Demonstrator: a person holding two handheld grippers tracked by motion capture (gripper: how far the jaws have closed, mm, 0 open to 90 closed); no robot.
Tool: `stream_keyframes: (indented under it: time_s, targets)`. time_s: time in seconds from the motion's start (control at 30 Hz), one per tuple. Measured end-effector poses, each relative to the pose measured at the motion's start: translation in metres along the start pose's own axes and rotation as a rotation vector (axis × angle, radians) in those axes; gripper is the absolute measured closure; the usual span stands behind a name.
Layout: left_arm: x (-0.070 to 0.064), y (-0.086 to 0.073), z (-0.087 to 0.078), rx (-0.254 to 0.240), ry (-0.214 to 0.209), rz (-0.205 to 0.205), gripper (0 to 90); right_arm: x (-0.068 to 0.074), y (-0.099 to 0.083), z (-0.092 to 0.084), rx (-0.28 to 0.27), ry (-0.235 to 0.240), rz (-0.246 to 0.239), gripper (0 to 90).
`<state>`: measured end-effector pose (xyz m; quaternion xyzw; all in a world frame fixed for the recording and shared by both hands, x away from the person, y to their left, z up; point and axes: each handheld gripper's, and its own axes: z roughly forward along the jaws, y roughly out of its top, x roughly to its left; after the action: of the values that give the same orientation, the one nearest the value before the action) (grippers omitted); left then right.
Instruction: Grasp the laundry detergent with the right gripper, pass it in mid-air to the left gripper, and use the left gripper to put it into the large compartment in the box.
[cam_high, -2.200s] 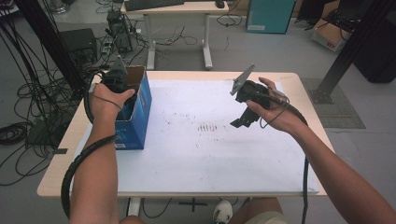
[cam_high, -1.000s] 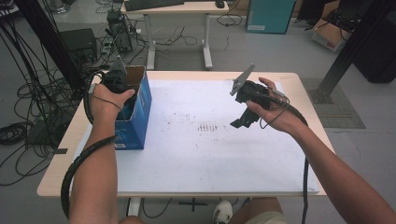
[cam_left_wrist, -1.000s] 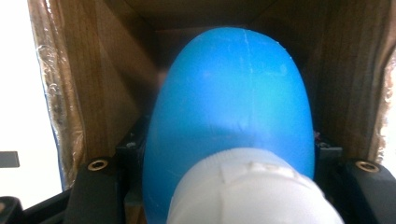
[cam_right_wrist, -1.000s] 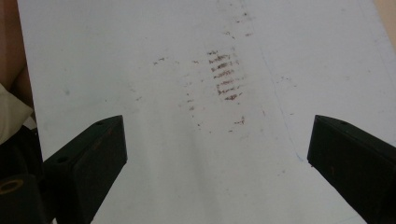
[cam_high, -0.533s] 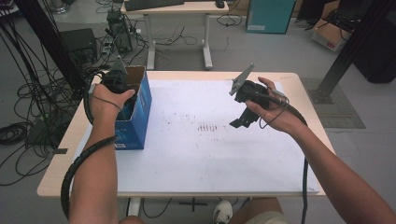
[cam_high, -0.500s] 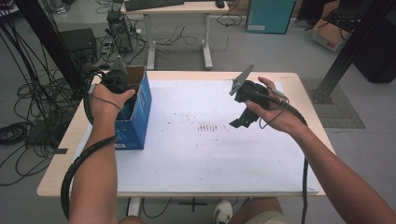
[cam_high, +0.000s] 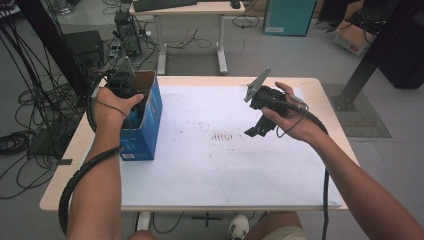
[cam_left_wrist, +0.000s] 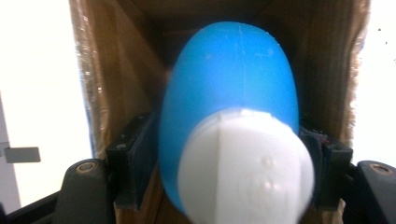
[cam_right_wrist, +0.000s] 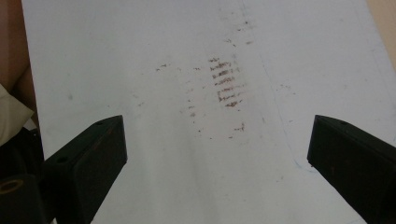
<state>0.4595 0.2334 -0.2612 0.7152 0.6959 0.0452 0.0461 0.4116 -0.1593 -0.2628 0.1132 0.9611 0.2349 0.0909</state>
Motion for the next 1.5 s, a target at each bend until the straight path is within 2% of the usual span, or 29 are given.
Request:
stream_keyframes:
  time_s: [0.07,0.33,0.53,0.73,0.83,0.93,0.97,1.13,1.27,1.3,1.37,1.43,1.5]
  targets:
    - [-0.001,0.0,-0.003,-0.002,0.012,0.007,30.6,0.0,0.001,0.0,-0.002,-0.002,0.007,4.8]
    - [-0.004,-0.005,-0.018,-0.017,0.021,0.014,30.5,-0.001,0.0,-0.002,-0.001,0.003,0.0,4.8]
    - [-0.007,-0.011,-0.03,-0.024,0.031,0.022,29.9,-0.003,-0.002,-0.006,-0.003,-0.002,0.014,4.8]
    - [-0.014,-0.017,-0.053,-0.049,0.031,0.044,28.0,-0.005,-0.007,-0.009,0.002,-0.005,0.023,4.8]
    - [-0.02,-0.018,-0.064,-0.07,0.03,0.071,26.7,-0.006,-0.009,-0.01,0.008,-0.007,0.025,4.8]
    - [-0.031,-0.018,-0.073,-0.091,0.022,0.106,24.2,-0.006,-0.009,-0.011,0.005,-0.006,0.042,4.8]
    - [-0.035,-0.017,-0.076,-0.097,0.015,0.117,23.7,-0.006,-0.009,-0.012,0.008,-0.003,0.03,4.8]
    - [-0.059,-0.011,-0.085,-0.124,-0.01,0.179,21.3,-0.008,-0.009,-0.016,0.015,-0.009,0.031,4.8]
    - [-0.082,-0.008,-0.085,-0.127,-0.031,0.241,19.1,-0.013,-0.013,-0.018,0.029,-0.018,0.035,4.8]
    - [-0.088,-0.007,-0.084,-0.129,-0.038,0.254,18.5,-0.014,-0.014,-0.019,0.027,-0.022,0.049,4.8]
    - [-0.099,-0.006,-0.082,-0.127,-0.047,0.274,16.9,-0.016,-0.018,-0.02,0.032,-0.022,0.045,4.8]
    - [-0.111,-0.005,-0.079,-0.132,-0.043,0.299,13.8,-0.017,-0.021,-0.022,0.033,-0.028,0.066,4.8]
    - [-0.122,-0.005,-0.078,-0.134,-0.054,0.319,13.2,-0.021,-0.025,-0.024,0.034,-0.03,0.065,4.8]
